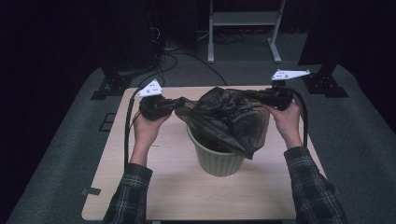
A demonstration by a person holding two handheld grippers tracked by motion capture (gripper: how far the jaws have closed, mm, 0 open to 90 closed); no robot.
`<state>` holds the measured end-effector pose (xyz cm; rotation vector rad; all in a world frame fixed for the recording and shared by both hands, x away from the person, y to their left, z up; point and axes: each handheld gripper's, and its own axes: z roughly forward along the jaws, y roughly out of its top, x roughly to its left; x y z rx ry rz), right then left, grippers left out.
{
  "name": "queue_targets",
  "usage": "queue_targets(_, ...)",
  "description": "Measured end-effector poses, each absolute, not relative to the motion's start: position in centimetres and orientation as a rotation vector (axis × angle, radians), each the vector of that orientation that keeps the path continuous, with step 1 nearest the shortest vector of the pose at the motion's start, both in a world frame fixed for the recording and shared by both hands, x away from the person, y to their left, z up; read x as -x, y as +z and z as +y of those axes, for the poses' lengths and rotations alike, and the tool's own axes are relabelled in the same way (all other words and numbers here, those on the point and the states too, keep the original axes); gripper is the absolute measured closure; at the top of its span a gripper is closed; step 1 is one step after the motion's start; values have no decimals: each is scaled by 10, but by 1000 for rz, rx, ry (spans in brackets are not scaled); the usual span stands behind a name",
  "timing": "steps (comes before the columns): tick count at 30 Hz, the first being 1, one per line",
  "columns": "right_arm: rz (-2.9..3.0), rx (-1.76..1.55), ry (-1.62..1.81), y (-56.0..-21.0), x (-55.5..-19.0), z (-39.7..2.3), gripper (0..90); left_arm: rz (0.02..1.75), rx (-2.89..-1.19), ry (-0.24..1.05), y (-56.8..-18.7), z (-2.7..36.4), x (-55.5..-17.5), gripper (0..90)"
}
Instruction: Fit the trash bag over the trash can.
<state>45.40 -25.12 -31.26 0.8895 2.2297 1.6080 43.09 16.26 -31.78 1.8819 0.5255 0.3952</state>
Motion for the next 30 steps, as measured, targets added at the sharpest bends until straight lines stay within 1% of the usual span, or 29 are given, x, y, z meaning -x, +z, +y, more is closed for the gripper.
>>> queue_targets(4,2184,-986,1550,-320,-459,-260,900,568,-1905,364,-329,158,-442,880)
queue_targets(8,2189,-1049,1523,-334,-462,-264,900,581,-1949,342,-338,153,-448,883)
queue_targets(16,2261,-1104,1461,-364,-460,-261,900,613,-2050,311,-363,146,-449,883)
queue_targets(18,2271,-1112,1450,-370,-459,-261,900,615,-2051,291,-368,148,-449,883)
queue_targets(30,2279,-1133,1441,-380,-447,-268,900,640,-2059,234,-391,156,-439,888)
